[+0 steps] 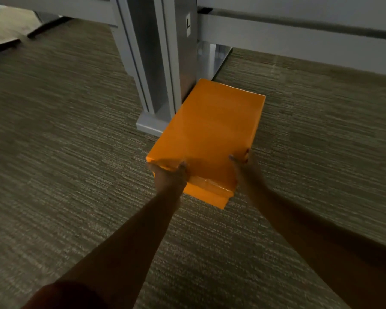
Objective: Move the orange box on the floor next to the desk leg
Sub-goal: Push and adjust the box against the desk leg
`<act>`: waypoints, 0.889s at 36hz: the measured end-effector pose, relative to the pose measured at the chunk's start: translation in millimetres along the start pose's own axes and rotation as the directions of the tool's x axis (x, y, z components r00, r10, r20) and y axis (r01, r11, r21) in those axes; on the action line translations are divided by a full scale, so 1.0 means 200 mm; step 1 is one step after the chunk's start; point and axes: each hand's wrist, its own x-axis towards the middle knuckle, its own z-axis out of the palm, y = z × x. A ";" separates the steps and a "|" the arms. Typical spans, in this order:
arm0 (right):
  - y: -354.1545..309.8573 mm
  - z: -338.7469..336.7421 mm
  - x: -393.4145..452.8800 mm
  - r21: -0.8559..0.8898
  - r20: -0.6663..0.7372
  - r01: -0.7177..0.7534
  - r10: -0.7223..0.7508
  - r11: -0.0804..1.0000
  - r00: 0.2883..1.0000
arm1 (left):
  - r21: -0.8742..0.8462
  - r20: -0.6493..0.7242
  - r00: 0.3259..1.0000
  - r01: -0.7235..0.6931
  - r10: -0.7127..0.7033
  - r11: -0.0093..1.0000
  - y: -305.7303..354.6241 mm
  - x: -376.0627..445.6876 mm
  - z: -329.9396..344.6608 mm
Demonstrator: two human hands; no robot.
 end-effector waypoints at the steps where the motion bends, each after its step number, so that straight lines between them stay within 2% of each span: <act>1: -0.01 -0.01 0.02 0.001 0.003 -0.011 0.011 1.000 1.000 | 0.035 -0.006 1.000 -0.021 0.021 0.999 0.01 0.01 -0.01; 3: -0.02 -0.02 0.07 -0.009 0.012 -0.029 0.029 1.000 0.999 | 0.145 0.007 0.995 -0.098 0.098 0.985 0.03 0.04 -0.03; 6: -0.02 -0.05 0.12 -0.016 0.041 -0.043 0.044 0.999 0.998 | 0.375 0.022 0.984 -0.173 0.178 0.911 0.05 0.07 -0.05; 11: -0.03 -0.08 0.19 -0.044 0.056 -0.038 0.041 0.998 0.998 | 0.485 0.040 0.980 -0.190 0.196 0.853 0.06 0.08 -0.01; 17: -0.06 -0.11 0.26 -0.107 0.106 -0.058 0.069 0.993 0.992 | 0.536 0.087 0.985 -0.172 0.148 0.826 0.10 0.15 0.01; 20: -0.08 -0.12 0.25 -0.127 0.111 -0.041 0.055 0.991 0.992 | 0.498 0.130 0.987 -0.144 0.090 0.855 0.13 0.19 0.00; 25: -0.07 -0.07 0.13 -0.036 -0.021 -0.003 0.003 0.999 1.000 | 0.525 0.140 0.984 -0.166 0.108 0.835 0.17 0.18 -0.03; 28: -0.02 -0.03 0.04 0.003 -0.056 0.000 0.000 1.000 0.998 | 0.405 0.125 0.988 -0.139 0.096 0.904 0.19 0.19 -0.07; 32: 0.05 0.01 -0.05 0.008 -0.009 0.040 -0.040 0.999 0.999 | 0.327 0.184 0.983 -0.057 -0.004 0.943 0.23 0.24 -0.15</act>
